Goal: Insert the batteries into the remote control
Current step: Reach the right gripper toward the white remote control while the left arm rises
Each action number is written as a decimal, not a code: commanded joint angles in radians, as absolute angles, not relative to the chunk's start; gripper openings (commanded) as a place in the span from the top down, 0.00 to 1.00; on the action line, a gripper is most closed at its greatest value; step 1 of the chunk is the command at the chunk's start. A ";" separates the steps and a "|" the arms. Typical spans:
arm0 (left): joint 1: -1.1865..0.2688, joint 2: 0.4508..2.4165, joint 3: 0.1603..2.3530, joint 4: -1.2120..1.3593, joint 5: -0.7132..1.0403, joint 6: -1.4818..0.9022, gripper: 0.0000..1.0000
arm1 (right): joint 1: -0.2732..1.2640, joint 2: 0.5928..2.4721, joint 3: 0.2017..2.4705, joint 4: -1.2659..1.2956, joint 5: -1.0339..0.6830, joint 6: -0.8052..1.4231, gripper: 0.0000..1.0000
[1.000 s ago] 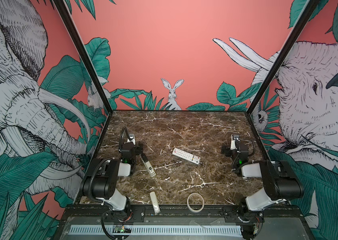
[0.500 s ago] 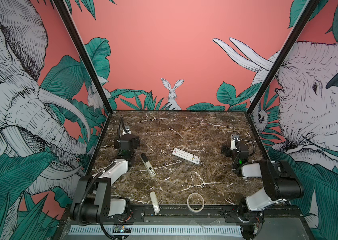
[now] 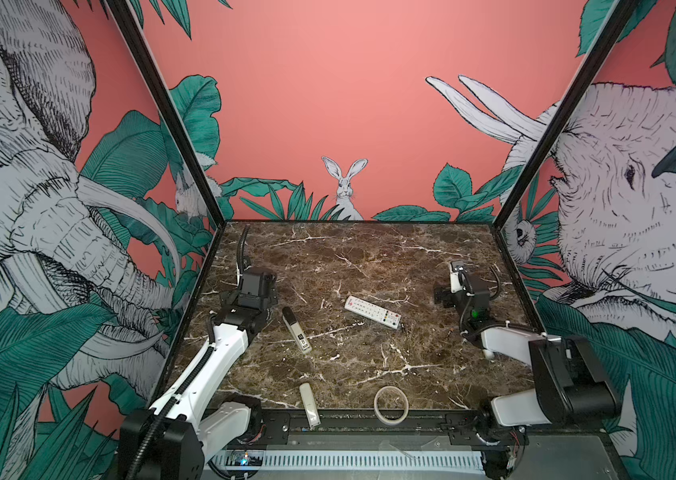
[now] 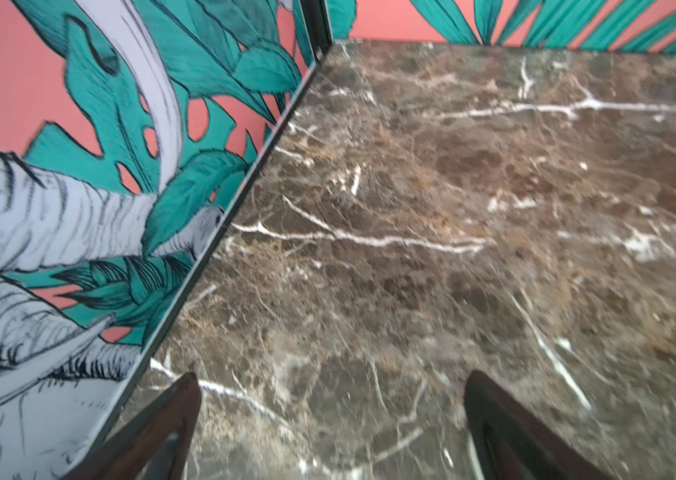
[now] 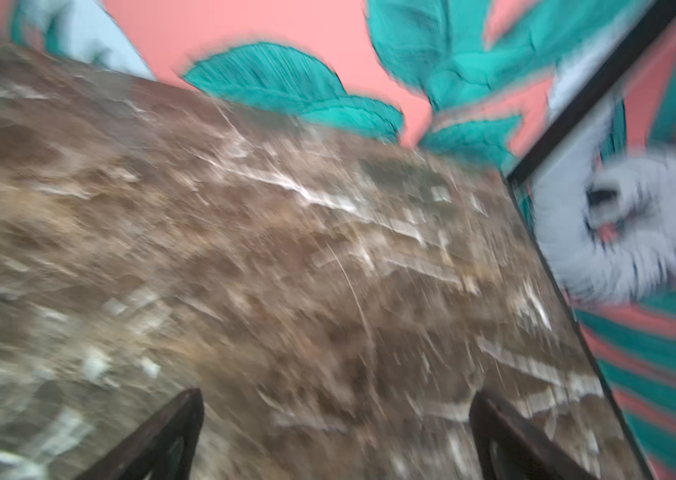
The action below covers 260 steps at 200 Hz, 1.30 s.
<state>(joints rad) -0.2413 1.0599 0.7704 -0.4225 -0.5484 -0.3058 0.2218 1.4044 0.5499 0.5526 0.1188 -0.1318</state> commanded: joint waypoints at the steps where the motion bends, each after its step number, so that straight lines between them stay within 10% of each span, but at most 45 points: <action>1: -0.247 1.050 0.819 -0.600 -0.413 -0.347 0.00 | 0.317 1.401 0.637 0.315 0.111 -0.190 0.01; 150: -0.259 0.873 0.806 -0.722 0.001 -0.327 0.00 | 0.628 1.703 1.060 -0.343 -0.161 -0.280 0.01; 260: -0.259 0.898 0.832 -0.667 0.114 -0.313 0.00 | 0.651 1.843 1.169 -0.529 0.082 -0.220 0.01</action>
<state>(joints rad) -0.2550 0.8833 0.8162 -0.6823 0.0746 -0.3210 0.6483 1.8347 1.1706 -0.4599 -0.0383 -0.2504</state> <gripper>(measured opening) 0.994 0.992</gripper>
